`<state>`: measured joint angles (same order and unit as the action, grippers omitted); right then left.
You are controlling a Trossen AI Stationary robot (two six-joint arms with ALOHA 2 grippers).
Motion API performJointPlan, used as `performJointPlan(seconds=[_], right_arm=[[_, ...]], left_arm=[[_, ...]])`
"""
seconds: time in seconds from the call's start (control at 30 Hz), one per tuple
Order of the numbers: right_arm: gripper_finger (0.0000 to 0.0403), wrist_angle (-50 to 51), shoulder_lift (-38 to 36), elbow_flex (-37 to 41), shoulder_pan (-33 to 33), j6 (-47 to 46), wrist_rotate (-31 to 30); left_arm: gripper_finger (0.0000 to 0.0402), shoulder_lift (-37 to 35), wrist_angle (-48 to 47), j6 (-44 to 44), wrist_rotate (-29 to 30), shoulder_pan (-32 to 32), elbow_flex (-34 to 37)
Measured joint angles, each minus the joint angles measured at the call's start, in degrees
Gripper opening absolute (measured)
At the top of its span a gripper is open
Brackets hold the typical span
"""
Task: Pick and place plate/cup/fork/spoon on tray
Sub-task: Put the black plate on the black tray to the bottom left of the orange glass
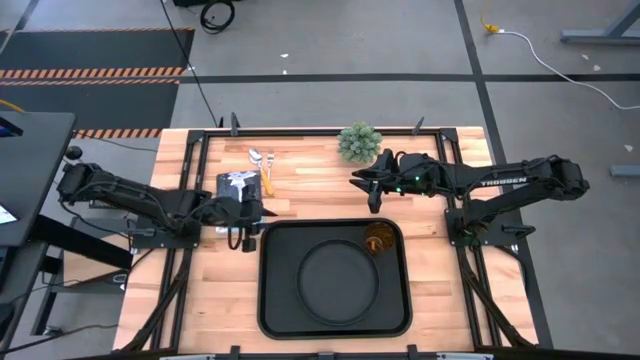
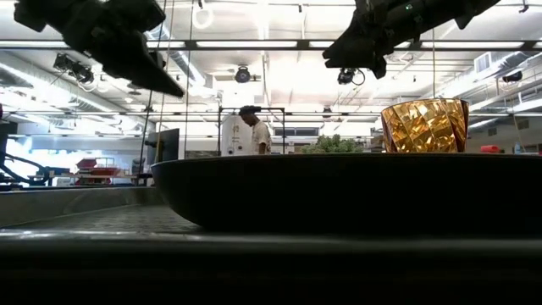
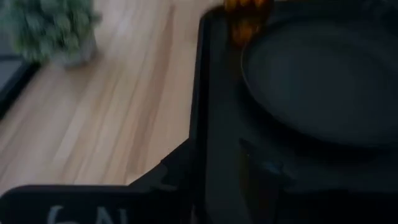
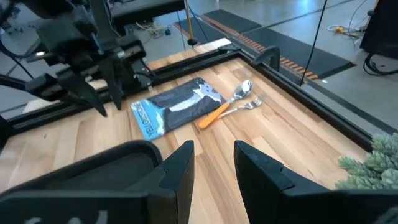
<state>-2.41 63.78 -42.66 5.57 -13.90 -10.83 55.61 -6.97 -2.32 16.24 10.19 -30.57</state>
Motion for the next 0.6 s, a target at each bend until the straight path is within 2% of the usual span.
performJointPlan(seconds=[0.27, 0.6], right_arm=[[0.0121, 0.0, 0.0, 0.0, -0.2, 0.8, -0.5], [0.0121, -1.7, 0.0, 0.1, -1.8, -3.1, -4.7]], left_arm=[[0.0116, 0.0, 16.5, 2.2, -0.1, -2.7, 6.9], [0.0116, -1.6, 18.3, 4.3, 0.0, -3.5, 7.5]])
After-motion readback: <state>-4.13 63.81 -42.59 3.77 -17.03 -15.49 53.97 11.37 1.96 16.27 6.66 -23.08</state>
